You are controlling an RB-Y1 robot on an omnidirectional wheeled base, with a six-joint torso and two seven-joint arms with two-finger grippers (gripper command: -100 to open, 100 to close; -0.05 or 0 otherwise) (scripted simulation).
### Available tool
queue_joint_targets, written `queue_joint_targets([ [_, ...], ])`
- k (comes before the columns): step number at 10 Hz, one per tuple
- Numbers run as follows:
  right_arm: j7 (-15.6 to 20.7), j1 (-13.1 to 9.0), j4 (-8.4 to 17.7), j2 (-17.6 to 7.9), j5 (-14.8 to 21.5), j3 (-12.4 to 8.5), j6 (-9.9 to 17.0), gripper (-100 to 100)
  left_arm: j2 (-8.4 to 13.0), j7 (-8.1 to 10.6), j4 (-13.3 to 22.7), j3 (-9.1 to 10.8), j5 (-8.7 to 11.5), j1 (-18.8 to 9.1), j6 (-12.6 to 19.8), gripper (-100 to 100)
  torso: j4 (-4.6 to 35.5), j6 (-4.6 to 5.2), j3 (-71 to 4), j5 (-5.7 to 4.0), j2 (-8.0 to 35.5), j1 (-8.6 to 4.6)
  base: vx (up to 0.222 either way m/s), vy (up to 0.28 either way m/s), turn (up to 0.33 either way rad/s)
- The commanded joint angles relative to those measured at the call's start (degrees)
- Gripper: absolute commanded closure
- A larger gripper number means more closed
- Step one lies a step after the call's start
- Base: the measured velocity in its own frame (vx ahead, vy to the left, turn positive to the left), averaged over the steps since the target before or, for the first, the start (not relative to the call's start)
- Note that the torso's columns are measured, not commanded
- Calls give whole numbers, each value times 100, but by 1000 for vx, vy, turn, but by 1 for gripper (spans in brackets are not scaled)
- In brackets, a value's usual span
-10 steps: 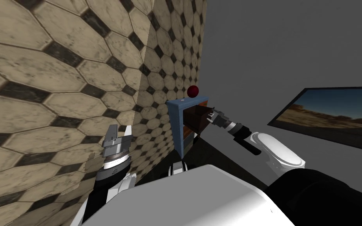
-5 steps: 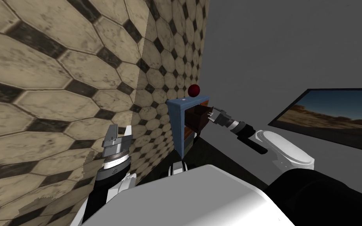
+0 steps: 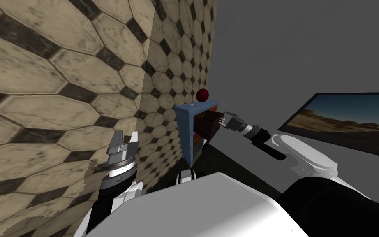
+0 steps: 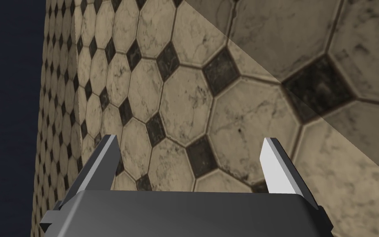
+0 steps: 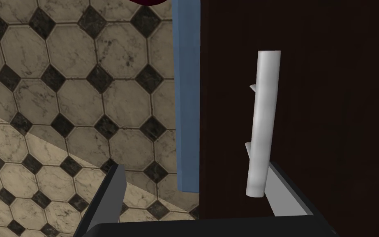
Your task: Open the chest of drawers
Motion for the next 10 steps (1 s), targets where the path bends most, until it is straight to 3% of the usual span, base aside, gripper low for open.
queue_joint_targets([
  [1, 136, 79, 43, -187, -361, -90, -16, -100, 0, 0, 0, 0, 0, 0, 0, 0, 2, -2, -1, 3, 0, 4, 22, 31, -39],
  [4, 367, 220, 104, -516, -856, -239, -31, -100, 0, 0, 0, 0, 0, 0, 0, 0, 23, 0, 4, 19, 17, 13, 24, 33, -57],
  [6, 349, 252, 93, -492, -846, -161, -49, -100, 0, 0, 0, 0, 0, 0, 0, 0, 40, 2, 7, 33, 30, 21, 16, 24, -21],
  [7, 354, 262, 99, -497, -854, -154, -43, 0, 0, 0, 0, 0, 0, 0, 0, 0, 32, 1, 15, 24, 35, 19, 6, 0, 1],
  [10, 356, 281, 120, -493, -842, -136, -41, 0, 0, 0, 0, 0, 0, -1, 0, 0, 16, 2, 13, 12, 23, 15, 0, 0, 0],
])
